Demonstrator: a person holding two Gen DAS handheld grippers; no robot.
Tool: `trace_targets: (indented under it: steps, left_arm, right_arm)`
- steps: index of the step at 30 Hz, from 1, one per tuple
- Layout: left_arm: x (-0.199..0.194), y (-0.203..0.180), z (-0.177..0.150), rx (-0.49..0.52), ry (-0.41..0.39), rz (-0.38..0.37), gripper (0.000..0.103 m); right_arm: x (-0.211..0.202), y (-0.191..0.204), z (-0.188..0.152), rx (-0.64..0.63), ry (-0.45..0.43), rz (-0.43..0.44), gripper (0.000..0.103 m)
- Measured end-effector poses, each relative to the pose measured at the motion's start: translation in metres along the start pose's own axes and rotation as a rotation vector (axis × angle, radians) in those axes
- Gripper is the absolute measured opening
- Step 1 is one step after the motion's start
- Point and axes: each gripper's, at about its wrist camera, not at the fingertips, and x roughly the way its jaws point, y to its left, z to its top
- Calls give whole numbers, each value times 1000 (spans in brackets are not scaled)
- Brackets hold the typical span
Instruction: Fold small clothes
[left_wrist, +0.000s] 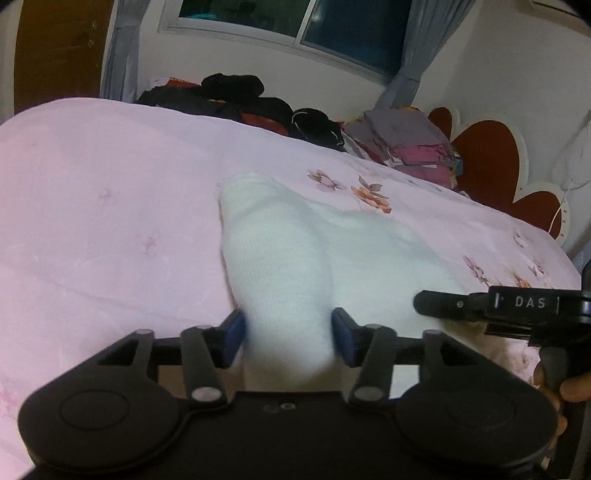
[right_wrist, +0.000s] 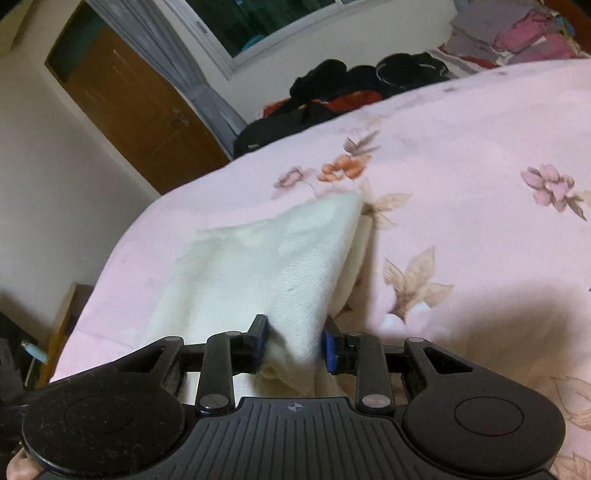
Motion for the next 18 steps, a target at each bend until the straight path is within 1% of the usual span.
trace_targets:
  steps: [2,6,9,11,14,18]
  left_arm:
    - [-2,2,1,-16,2,3,59]
    - [-16,6,-1,-31,-3,17,60]
    - [-27,9,-9,-72,9,6,59]
    - [-30,7,-16,-66,32,9,59]
    - [-31,5,-29,-65,62,24,59]
    - [-45,4,-42,-79,80,21,59]
  right_arm:
    - [-3,-2,2,-6,-17,-30,48]
    - [-16,6,7,-64,-45,-60,47]
    - [-16,7,6,-51,-6,-36,47]
    - [-11,10,4,-91,-7,-91,41]
    - [-4,11,4,-98,-21,-140,41]
    - [-10,27,-4,-205,-51,-223,41]
